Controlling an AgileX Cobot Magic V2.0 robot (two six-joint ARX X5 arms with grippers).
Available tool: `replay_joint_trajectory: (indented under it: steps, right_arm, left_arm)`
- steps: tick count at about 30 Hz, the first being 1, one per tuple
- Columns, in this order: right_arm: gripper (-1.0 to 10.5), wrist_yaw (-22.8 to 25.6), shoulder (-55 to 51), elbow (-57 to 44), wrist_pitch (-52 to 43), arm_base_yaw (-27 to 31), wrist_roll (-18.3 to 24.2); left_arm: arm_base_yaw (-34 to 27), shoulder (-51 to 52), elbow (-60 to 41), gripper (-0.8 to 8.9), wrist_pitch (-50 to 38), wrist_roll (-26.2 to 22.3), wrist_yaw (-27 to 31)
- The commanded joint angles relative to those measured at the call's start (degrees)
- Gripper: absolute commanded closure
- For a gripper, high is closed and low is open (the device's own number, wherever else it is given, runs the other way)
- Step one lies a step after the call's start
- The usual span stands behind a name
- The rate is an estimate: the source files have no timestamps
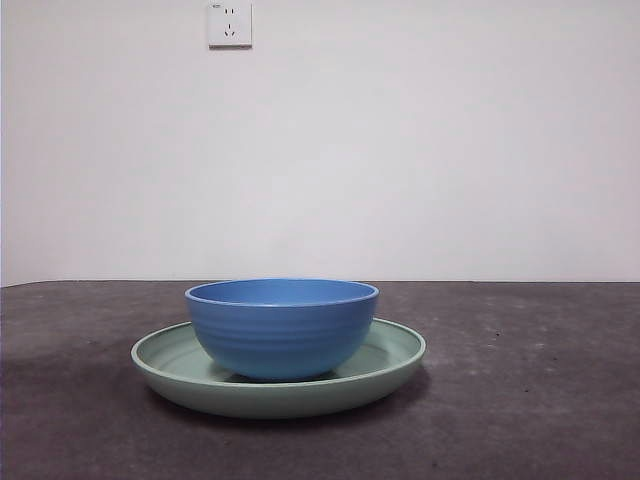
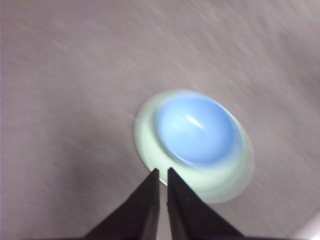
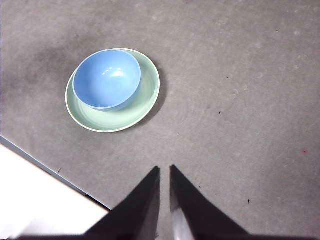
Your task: Pick up the blue bowl, put it on the green plate, put it on desk
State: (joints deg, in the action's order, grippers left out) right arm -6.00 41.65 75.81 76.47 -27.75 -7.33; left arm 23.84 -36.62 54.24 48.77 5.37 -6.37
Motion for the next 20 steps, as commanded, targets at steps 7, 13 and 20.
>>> replay_joint_trajectory:
  steps: [7,13,20]
  right_arm:
    - [9.2,0.07,0.17,1.03,2.43,-0.37,0.28]
    - [9.2,0.07,0.17,1.03,2.43,-0.37,0.28]
    - [9.2,0.07,0.17,1.03,2.43,-0.37,0.28]
  left_arm:
    - [-19.58,21.77,-35.32,7.87,-34.14,-1.27,-0.04]
    - [-23.34,31.54,-49.31,7.86,-37.99,-1.77,0.44]
    - [-23.28,36.57,-53.57,7.86,-39.6,-1.68,0.61]
